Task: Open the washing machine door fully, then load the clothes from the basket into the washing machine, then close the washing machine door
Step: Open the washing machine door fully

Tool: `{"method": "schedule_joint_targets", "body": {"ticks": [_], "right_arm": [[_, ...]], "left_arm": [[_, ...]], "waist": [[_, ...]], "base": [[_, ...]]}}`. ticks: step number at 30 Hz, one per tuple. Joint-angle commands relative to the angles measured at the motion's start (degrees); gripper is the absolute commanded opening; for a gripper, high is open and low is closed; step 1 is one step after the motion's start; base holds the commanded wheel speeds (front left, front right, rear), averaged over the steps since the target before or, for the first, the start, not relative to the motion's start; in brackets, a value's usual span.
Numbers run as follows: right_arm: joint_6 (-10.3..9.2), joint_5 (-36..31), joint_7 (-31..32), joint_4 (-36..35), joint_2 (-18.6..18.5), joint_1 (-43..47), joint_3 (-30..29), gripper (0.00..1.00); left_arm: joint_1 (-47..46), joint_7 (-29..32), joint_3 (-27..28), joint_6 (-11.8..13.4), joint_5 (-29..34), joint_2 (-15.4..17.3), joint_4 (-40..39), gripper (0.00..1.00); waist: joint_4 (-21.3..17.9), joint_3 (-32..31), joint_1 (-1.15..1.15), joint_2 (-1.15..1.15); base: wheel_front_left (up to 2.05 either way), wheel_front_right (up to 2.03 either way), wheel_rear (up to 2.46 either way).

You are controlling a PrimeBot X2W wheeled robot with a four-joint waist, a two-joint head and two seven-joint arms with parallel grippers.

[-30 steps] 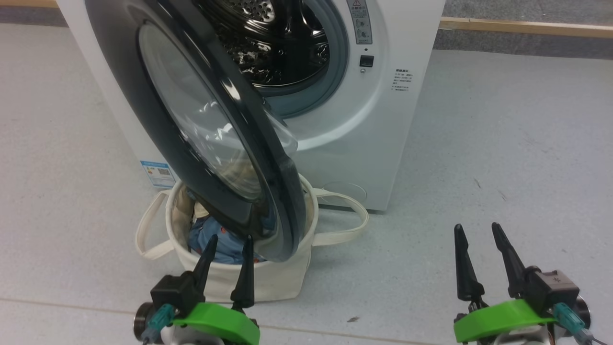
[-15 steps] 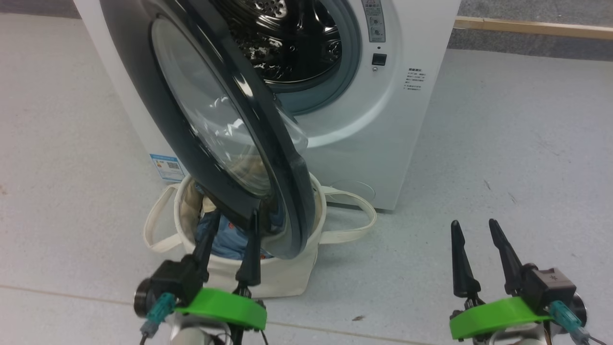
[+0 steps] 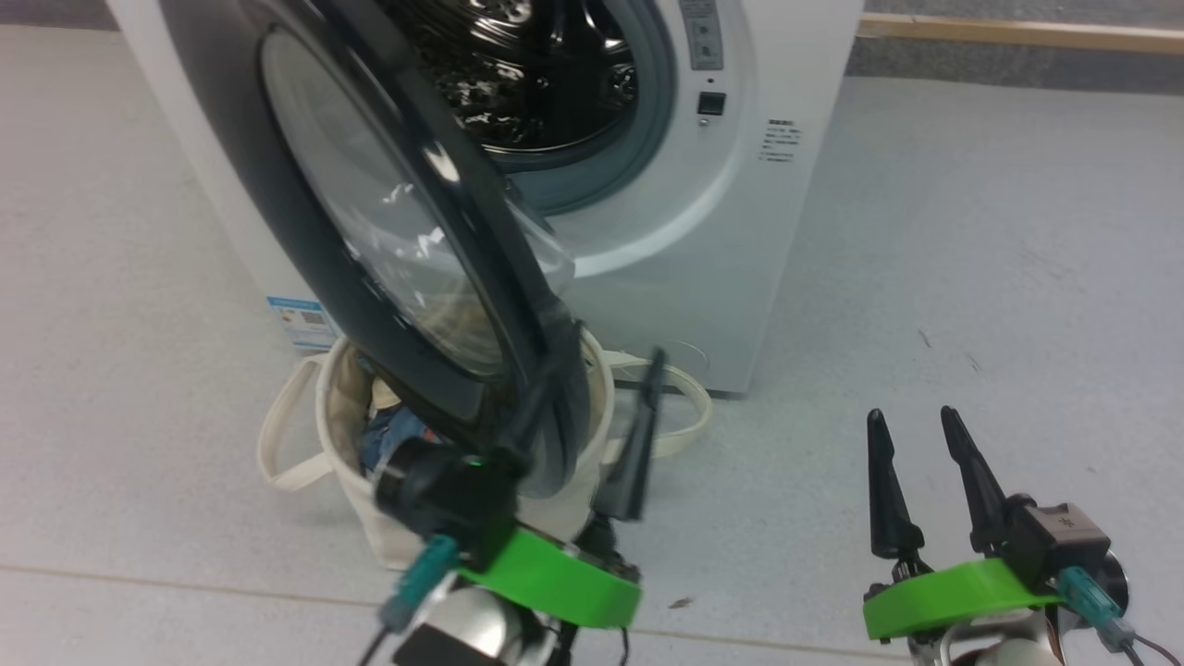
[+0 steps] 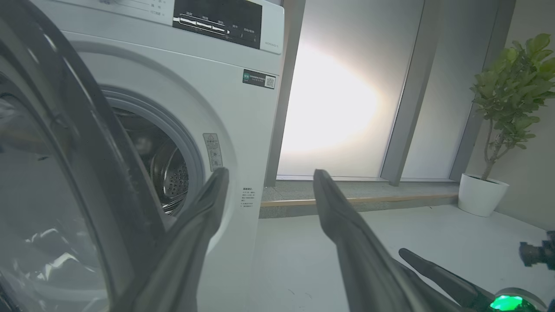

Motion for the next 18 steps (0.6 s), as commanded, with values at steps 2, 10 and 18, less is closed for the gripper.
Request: {"method": "schedule_joint_targets", "body": {"ticks": [2, 10, 18], "right_arm": [[0.44, -0.2, -0.7, -1.7, 0.3, -2.7, 1.2, 1.00], [0.44, 0.3, -0.7, -1.2, 0.7, -3.9, 1.3, 1.00], [0.44, 1.0, -0.7, -1.0, 0.9, -4.6, 0.9, 1.00]], "left_arm": [[-4.4, -0.3, -1.8, 0.6, -0.7, 0.4, 0.5, 1.00], [-10.0, -0.3, -8.0, 2.0, -4.9, 0.4, 8.8, 0.14], [-13.6, -0.3, -5.9, 5.3, -8.0, 0.4, 14.8, 0.00]], "waist": [[-1.5, 0.7, 0.00, 0.00], [-5.3, 2.2, 0.00, 0.00], [-6.7, 3.6, 0.00, 0.00]], "base": [[0.00, 0.00, 0.00], [0.00, 0.00, 0.00], [0.00, 0.00, 0.00]]}}
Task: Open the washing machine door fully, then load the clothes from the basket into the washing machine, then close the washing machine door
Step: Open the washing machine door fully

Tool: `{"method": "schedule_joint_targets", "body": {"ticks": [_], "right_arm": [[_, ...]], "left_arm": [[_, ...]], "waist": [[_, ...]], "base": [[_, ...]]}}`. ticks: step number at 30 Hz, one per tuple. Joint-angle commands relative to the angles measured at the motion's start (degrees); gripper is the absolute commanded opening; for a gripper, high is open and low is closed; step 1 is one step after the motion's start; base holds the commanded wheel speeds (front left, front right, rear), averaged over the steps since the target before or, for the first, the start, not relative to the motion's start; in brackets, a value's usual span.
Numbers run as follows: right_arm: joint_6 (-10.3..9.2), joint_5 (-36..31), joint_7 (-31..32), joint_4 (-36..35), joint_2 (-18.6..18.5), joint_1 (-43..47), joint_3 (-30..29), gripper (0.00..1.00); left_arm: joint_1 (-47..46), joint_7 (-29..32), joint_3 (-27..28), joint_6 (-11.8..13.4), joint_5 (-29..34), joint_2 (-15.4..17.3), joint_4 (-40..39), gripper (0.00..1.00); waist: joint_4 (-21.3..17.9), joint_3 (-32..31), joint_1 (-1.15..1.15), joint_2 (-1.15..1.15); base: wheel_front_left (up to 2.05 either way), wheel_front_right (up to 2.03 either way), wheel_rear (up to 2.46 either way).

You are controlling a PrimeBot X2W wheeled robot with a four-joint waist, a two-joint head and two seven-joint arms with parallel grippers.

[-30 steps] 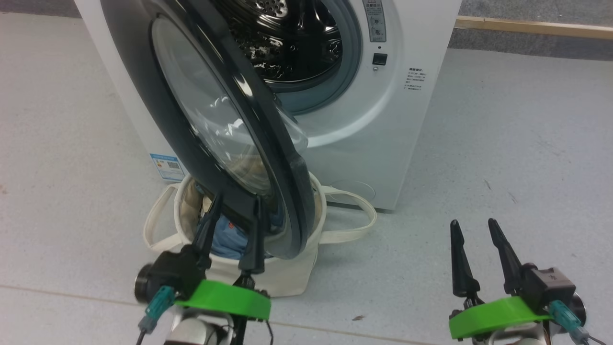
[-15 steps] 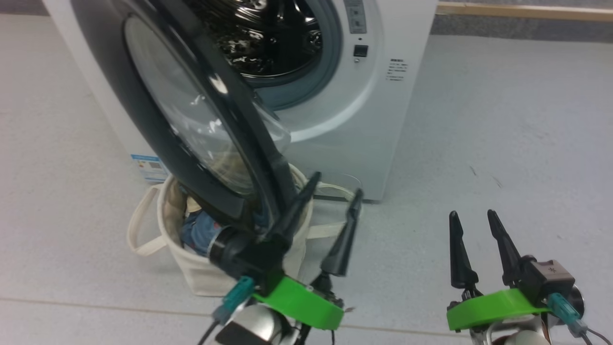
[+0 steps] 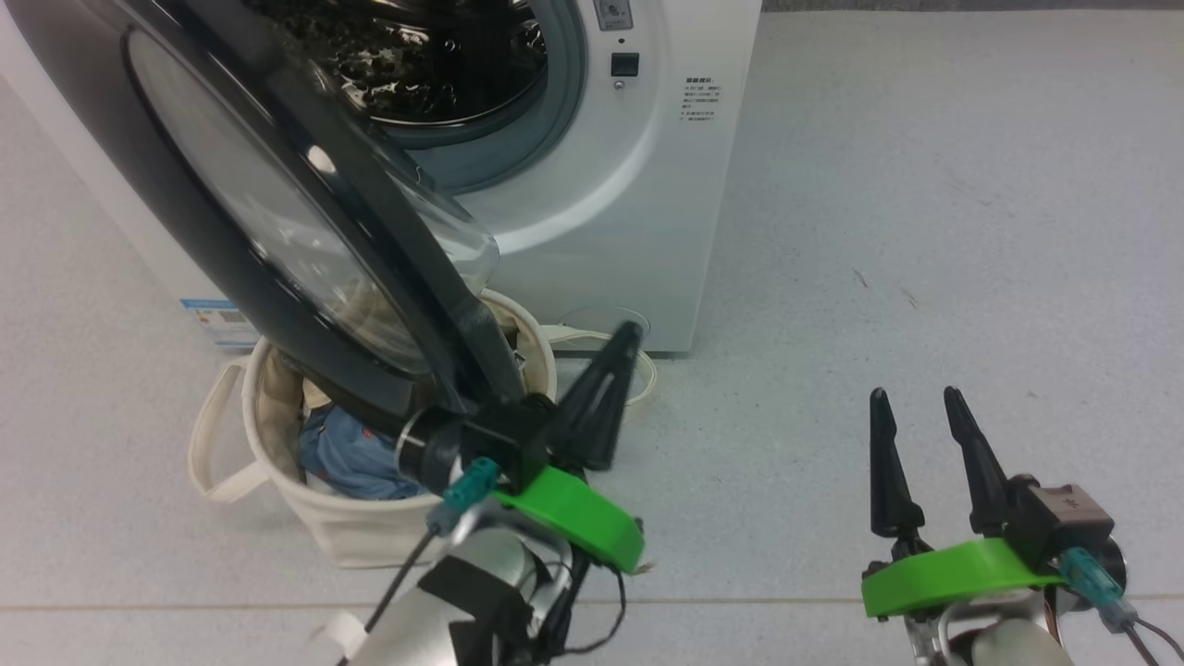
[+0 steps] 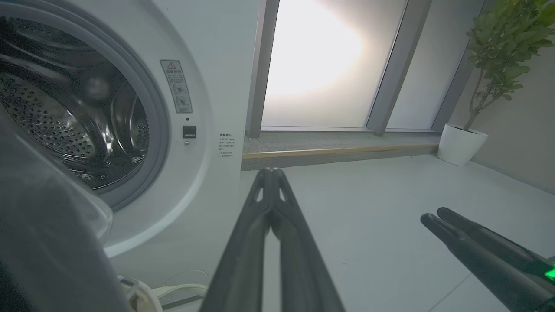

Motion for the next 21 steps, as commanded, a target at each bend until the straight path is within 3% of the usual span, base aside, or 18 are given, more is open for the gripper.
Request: {"method": "schedule_joint_targets", "body": {"ticks": [1, 8, 21], "right_arm": [[0.43, 1.1, -0.7, -1.6, 0.4, -2.3, 1.1, 1.00], [0.43, 2.1, -0.7, -1.8, 0.5, -2.6, 1.7, 1.00], [0.43, 1.9, -0.7, -2.3, 0.5, -2.9, 2.3, 1.00]], "left_arm": [[-2.8, -0.3, 3.2, 0.9, -0.4, 0.3, -0.9, 0.00], [-2.8, -0.3, 5.5, 1.7, -0.4, 0.3, 2.2, 0.00], [-0.9, -0.3, 9.3, 1.4, -0.2, 0.3, 4.0, 0.00]], "waist": [[0.1, 0.2, -0.01, 0.00], [1.4, 0.6, -0.01, 0.00], [7.1, 2.0, -0.01, 0.00]], "base": [[0.00, 0.00, 0.00], [0.00, 0.00, 0.00], [0.00, 0.00, 0.00]]}}
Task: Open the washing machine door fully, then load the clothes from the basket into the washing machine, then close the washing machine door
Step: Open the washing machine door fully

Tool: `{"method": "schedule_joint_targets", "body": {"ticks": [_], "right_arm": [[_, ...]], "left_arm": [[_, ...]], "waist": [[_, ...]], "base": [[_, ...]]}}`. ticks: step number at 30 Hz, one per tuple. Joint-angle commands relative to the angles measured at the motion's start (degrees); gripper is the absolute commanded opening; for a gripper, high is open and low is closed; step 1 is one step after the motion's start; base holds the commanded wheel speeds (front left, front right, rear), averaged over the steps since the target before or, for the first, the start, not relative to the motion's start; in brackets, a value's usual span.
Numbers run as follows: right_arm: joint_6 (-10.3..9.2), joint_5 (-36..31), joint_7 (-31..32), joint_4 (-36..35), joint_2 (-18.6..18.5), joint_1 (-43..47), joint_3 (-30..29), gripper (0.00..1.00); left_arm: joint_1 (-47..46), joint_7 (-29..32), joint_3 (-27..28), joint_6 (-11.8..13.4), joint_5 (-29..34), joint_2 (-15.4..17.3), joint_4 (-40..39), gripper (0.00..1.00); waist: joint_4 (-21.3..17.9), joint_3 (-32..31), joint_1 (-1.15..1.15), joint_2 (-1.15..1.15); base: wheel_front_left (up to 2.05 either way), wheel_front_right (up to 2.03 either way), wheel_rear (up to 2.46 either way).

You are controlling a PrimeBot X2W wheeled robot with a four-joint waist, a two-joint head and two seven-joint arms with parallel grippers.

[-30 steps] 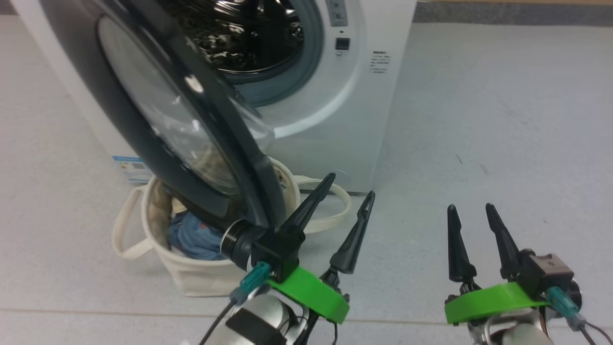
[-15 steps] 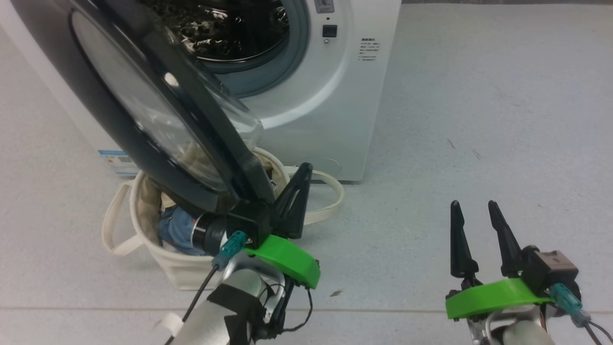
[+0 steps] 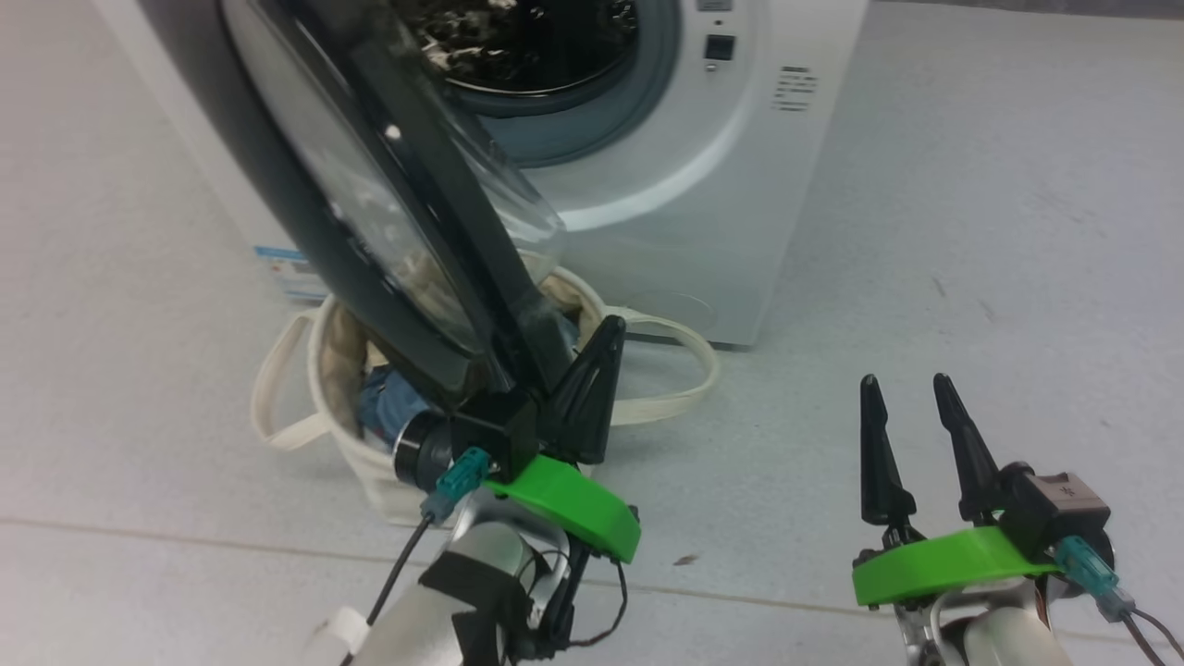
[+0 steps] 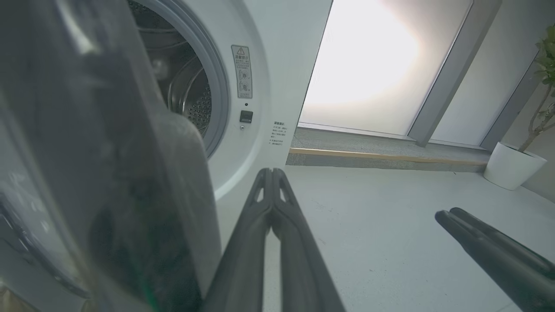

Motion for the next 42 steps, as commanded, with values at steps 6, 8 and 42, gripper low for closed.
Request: {"method": "schedule_joint_targets", "body": {"ticks": [6, 8, 42], "right_arm": [[0.43, -0.5, -0.7, -1.8, 0.2, -1.6, 1.5, 1.00], [0.43, -0.6, -0.7, -1.6, 0.2, -1.5, 1.6, 1.00], [0.43, -1.2, -0.7, 0.9, -0.4, -0.3, 0.9, 1.00]], "left_arm": [[1.7, -0.3, 4.7, 0.8, 0.1, 2.5, -1.5, 0.00], [2.7, -0.3, 4.2, 0.8, 0.4, 2.5, -2.2, 0.00], [9.2, -0.3, 21.6, 0.9, 7.5, 2.5, -6.3, 0.00]], "waist": [[5.4, 0.2, 0.00, 0.00], [7.3, 0.1, 0.00, 0.00], [23.8, 0.0, 0.00, 0.00]], "base": [[0.00, 0.00, 0.00], [0.00, 0.00, 0.00], [0.00, 0.00, 0.00]]}}
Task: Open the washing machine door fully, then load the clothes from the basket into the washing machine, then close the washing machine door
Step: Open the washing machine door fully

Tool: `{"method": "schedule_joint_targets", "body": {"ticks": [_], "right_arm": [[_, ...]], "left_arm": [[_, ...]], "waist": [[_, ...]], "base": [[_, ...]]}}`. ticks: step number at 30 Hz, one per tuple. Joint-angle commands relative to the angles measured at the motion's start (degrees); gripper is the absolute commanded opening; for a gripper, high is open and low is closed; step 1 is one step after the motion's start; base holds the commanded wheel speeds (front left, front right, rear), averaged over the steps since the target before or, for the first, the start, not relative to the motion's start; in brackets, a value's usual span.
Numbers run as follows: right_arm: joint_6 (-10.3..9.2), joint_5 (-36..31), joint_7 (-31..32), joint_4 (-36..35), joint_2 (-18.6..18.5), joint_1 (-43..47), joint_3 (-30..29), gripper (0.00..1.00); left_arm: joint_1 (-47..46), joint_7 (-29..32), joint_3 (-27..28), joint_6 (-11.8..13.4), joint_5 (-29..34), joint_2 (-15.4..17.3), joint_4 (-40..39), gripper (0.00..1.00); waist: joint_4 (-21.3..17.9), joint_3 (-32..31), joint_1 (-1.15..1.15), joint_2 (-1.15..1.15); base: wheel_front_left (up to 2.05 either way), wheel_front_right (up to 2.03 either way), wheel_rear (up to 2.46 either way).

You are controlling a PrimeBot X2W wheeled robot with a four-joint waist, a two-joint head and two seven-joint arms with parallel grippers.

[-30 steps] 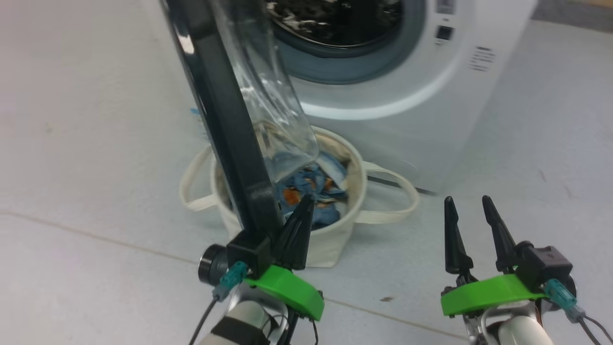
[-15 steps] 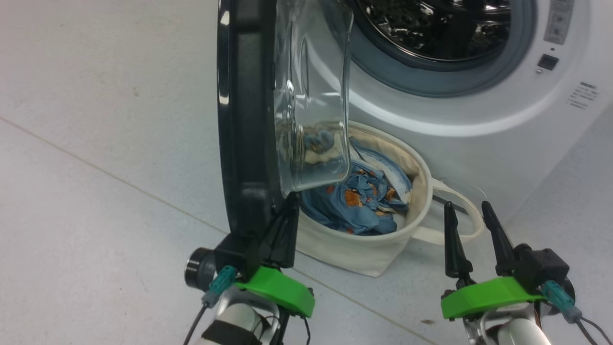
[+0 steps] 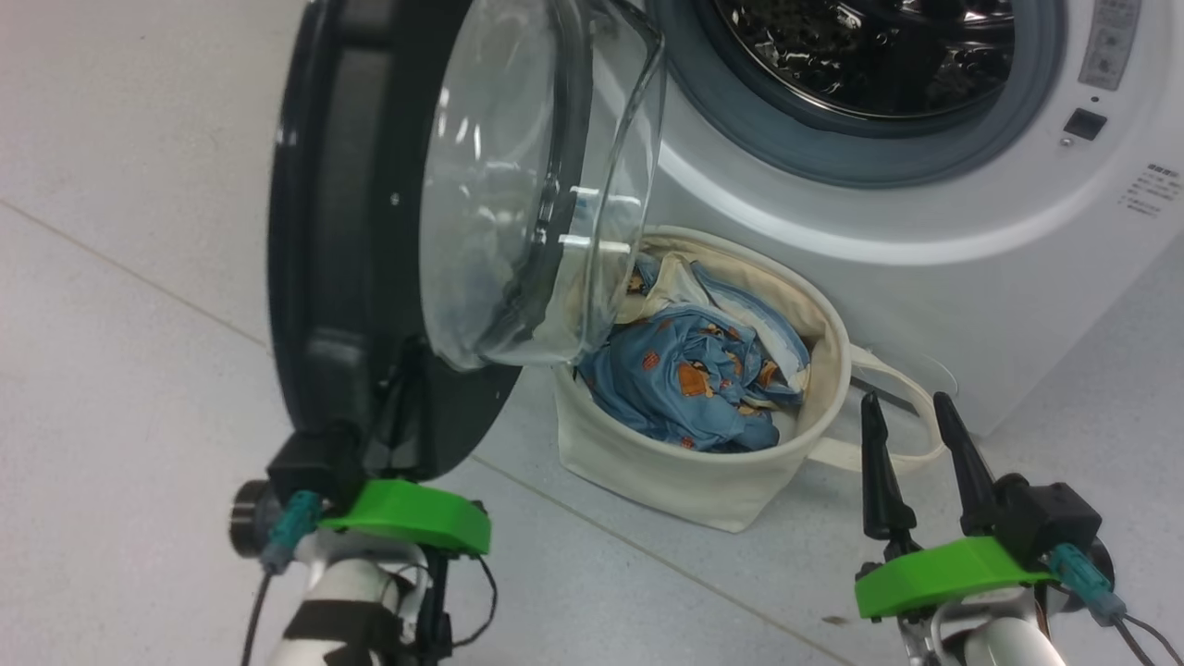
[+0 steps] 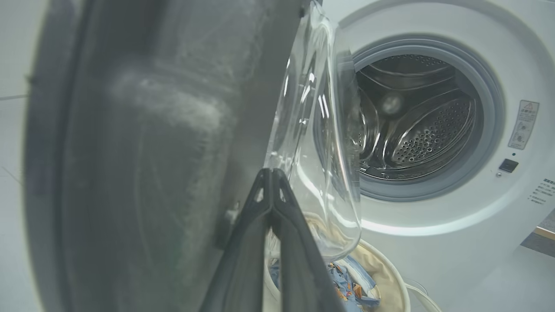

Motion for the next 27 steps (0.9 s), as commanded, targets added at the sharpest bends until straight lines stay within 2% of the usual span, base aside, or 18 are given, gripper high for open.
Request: {"method": "schedule_joint_targets", "body": {"ticks": [1, 8, 15, 27], "right_arm": [[0.43, -0.6, -0.7, -1.6, -0.5, -0.8, 1.2, 1.00], [0.43, -1.1, -0.7, -2.0, -2.8, -1.6, 1.8, 1.00], [0.43, -1.4, -0.7, -3.1, -7.0, -3.1, 2.5, 1.00], [0.43, -1.0, -0.7, -5.5, -13.3, -6.8, 2.3, 1.00]], "left_arm": [[-1.7, -0.3, 4.1, -0.1, 0.6, 0.9, -1.1, 0.00], [-4.6, -0.3, 13.4, -1.4, 1.7, 0.9, -0.3, 0.00], [-9.5, -0.3, 20.7, -3.1, 1.5, 0.9, 0.4, 0.00], [-18.5, -0.3, 26.6, -3.6, -0.1, 0.9, 3.0, 0.00]], "waist": [[0.0, 0.6, 0.00, 0.00], [0.6, 4.0, 0.00, 0.00], [1.8, 10.0, 0.00, 0.00], [3.1, 20.1, 0.00, 0.00]], "base": [[0.00, 0.00, 0.00], [0.00, 0.00, 0.00], [0.00, 0.00, 0.00], [0.00, 0.00, 0.00]]}}
